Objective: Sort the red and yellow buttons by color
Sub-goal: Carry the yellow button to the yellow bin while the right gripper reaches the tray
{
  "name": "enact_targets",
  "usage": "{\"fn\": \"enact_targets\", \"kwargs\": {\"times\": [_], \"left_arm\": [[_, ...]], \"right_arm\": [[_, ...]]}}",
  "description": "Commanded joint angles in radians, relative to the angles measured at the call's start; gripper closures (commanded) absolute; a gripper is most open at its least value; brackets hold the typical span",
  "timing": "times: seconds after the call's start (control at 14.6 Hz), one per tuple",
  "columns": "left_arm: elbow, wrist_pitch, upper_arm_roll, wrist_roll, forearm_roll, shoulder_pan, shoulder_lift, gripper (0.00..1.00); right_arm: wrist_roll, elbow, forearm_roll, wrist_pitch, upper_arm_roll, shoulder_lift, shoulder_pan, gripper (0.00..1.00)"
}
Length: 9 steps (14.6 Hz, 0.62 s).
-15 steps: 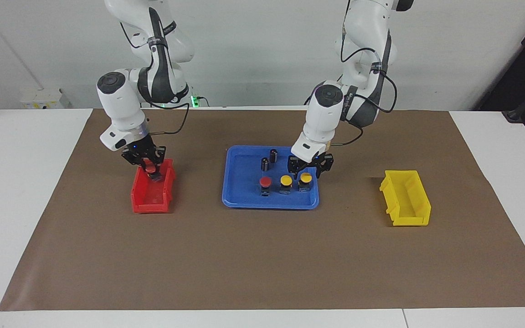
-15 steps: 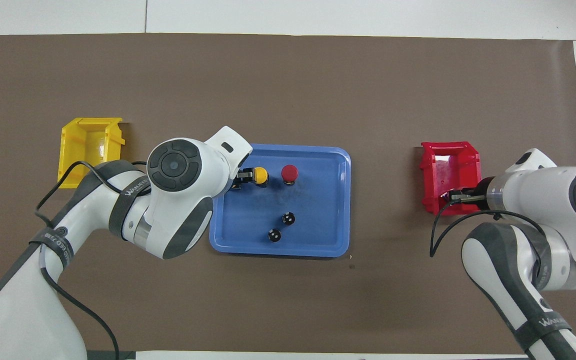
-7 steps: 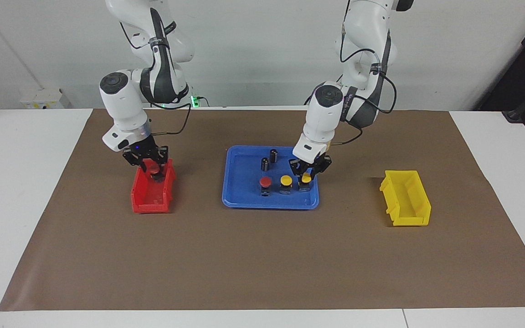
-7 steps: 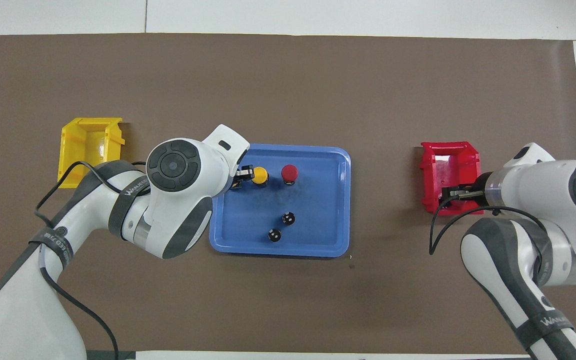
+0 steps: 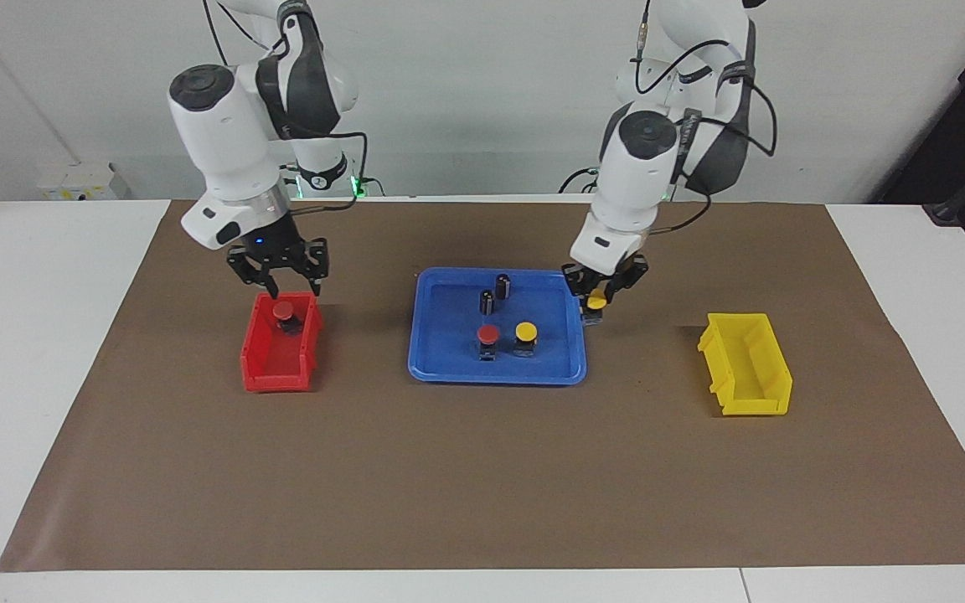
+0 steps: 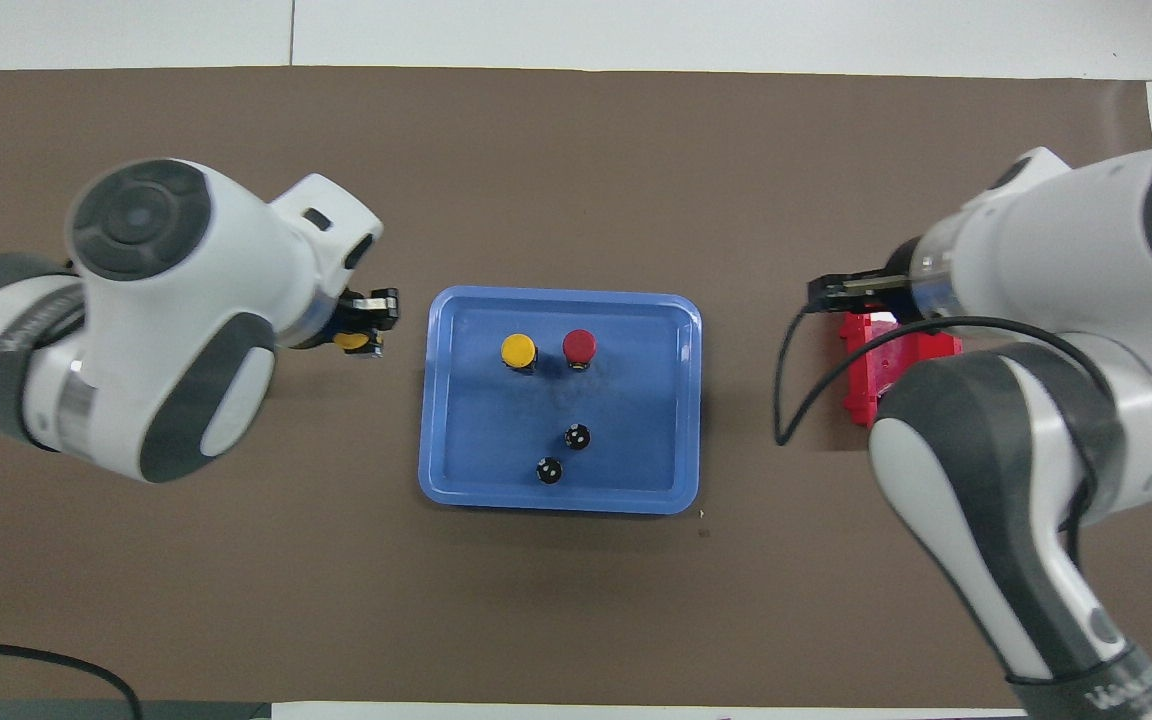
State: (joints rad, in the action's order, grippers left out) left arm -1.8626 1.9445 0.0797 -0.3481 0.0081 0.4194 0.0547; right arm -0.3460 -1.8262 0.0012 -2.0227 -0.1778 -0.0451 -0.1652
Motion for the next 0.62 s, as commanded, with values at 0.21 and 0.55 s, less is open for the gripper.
{"fn": "enact_targets", "kwargs": {"times": [0.21, 0.55], "left_arm": [[-0.081, 0.135, -0.005, 0.331, 0.001, -0.287, -0.021, 0.99], [-0.156, 0.224, -0.005, 0.369, 0.001, -0.344, -0.004, 0.99]], "right_arm": [[-0.450, 0.232, -0.183, -0.098, -0.003, -0.337, -0.272, 0.33], [-0.515, 0.170, -0.216, -0.183, -0.003, -0.395, -0.312, 0.33]]}}
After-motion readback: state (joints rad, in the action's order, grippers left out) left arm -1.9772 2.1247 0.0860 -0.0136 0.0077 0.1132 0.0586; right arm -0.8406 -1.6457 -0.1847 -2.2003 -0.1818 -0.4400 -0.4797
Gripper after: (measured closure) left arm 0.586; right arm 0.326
